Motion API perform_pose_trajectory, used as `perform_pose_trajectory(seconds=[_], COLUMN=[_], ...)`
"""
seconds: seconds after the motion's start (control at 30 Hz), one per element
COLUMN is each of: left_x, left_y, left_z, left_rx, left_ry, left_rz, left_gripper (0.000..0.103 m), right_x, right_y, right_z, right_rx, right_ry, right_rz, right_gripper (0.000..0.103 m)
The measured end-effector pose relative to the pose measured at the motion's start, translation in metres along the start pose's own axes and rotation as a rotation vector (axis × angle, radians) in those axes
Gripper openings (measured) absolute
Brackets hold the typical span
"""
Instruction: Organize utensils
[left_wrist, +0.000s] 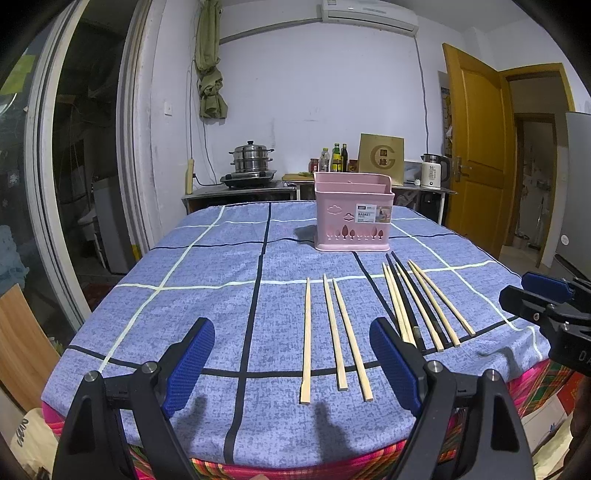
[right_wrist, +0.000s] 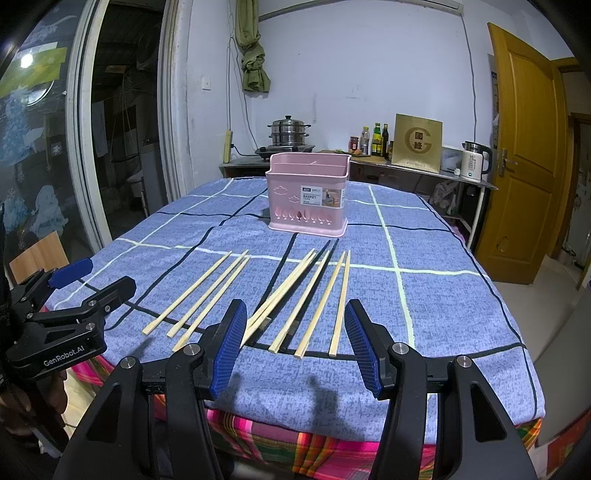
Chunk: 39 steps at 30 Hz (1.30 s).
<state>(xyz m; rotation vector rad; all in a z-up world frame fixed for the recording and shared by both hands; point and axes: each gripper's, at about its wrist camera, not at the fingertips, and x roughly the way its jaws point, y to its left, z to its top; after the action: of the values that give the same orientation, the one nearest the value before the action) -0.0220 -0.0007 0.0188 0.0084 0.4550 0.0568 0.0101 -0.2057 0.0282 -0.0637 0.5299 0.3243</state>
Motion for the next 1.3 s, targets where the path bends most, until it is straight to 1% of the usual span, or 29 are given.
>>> perform_pose_trajectory(seconds=[0.07, 0.73, 1.07, 1.2, 1.23, 1.3], left_x=[0.000, -0.001, 0.005, 0.010, 0.013, 0.020], left_y=[0.000, 0.002, 0.004, 0.006, 0.007, 0.008], left_z=[0.000, -0.001, -0.003, -0.001, -0.001, 0.000], left_rx=[0.000, 0.004, 0.008, 0.009, 0.011, 0.011], left_ry=[0.000, 0.000, 0.018, 0.026, 0.035, 0.055], left_rz=[0.001, -0.011, -0.021, -0.017, -0.021, -0.022], left_gripper=[0.086, 0.086, 0.086, 0.086, 0.086, 0.086], right_x=[-0.002, 0.001, -0.005, 0.002, 0.007, 0.012], right_y=[0.000, -0.001, -0.002, -0.007, -0.015, -0.016], right_z=[0.004, 0.001, 0.006, 0.006, 0.000, 0.000], right_rx=[-0.001, 0.002, 0.004, 0.007, 0.008, 0.009], right_ry=[0.000, 0.001, 0.004, 0.009, 0.011, 0.017], right_rz=[-0.002, -0.001, -0.001, -0.002, -0.004, -0.004], right_gripper=[0.056, 0.056, 0.056, 0.056, 0.056, 0.056])
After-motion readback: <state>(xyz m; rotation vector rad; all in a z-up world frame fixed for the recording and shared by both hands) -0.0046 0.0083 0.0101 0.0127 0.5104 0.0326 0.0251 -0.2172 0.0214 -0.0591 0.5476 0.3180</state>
